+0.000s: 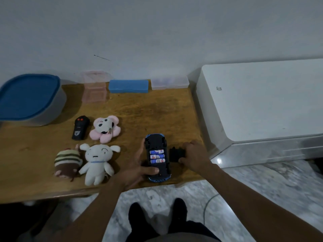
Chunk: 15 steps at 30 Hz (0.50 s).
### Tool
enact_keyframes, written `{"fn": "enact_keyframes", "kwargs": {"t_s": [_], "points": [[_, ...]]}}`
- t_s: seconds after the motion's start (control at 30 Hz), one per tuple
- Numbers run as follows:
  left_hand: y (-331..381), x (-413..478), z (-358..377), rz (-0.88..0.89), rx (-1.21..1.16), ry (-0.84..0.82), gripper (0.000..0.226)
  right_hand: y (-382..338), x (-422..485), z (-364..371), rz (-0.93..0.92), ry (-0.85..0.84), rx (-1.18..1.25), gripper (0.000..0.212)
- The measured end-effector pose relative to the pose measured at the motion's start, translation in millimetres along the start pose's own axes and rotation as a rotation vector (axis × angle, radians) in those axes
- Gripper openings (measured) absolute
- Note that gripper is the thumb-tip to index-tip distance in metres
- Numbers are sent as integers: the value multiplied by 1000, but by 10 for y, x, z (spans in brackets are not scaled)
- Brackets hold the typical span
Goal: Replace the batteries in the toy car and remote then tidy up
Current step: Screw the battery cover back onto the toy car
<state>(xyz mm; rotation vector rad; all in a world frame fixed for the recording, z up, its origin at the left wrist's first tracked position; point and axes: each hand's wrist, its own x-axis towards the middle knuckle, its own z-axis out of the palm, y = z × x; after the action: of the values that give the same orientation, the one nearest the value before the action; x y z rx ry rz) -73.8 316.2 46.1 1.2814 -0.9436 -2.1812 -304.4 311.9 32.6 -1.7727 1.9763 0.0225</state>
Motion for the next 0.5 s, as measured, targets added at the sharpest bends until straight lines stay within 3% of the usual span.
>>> {"fn": "enact_keyframes", "kwargs": {"t_s": [0.1,0.33,0.5], "points": [[-26,15,2,-7,-21,4,117,15,-2,2,19,-1,69,41],[71,31,-47,14,3,-30,112,51,-9,-83,203,85,511,2],[251,66,-129,6,32,-54,112,0,-30,-320,300,61,825,8]]}}
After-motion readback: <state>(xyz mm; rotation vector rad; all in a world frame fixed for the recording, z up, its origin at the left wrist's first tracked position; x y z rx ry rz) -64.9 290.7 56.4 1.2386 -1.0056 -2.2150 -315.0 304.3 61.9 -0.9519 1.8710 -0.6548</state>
